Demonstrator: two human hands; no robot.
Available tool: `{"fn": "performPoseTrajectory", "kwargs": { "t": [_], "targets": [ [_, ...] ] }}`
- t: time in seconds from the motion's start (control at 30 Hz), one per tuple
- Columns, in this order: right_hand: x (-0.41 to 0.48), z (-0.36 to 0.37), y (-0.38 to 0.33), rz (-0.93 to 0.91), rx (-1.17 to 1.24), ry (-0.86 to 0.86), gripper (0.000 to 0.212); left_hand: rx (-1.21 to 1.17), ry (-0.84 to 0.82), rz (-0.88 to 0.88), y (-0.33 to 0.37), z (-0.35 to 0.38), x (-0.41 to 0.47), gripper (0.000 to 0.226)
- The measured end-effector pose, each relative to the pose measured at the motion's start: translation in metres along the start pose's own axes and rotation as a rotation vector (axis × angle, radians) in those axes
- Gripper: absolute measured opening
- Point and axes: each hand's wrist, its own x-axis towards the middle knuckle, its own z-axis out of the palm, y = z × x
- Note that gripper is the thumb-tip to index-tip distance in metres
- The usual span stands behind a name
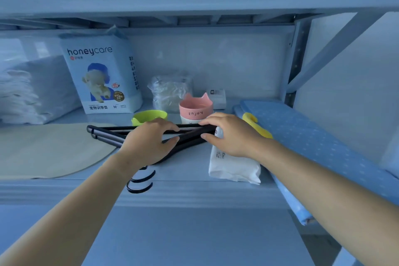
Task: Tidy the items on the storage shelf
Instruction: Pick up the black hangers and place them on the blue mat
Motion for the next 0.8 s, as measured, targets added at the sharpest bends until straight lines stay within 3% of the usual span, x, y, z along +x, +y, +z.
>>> {"fn": "performPoseTrajectory", "kwargs": {
  "t": [0.27, 0.47, 0.7, 0.8],
  "targets": [
    [0.05, 0.036, -0.017, -0.045, -0.058, -0.165, 0.04, 0.015, -0.135, 0.007, -0.056, -0.006, 0.017, 0.029],
    [0.076, 0.056, -0.025, -0.062, -0.096, -0.319, 0.051, -0.09, -0.447, 0.019, -0.1, -0.01, 0.022, 0.064],
    [0.095, 0.075, -0.037, -0.057, -0.101, -0.439, 0.062, -0.111, -0.361, 0.095, -0.138, -0.003, 0.018, 0.068],
    [0.098, 0.079, -0.039, -0.051, -0.076, -0.503, 0.049, -0.124, -0.354, 0.174, -0.148, 0.005, 0.018, 0.058]
  ]
}}
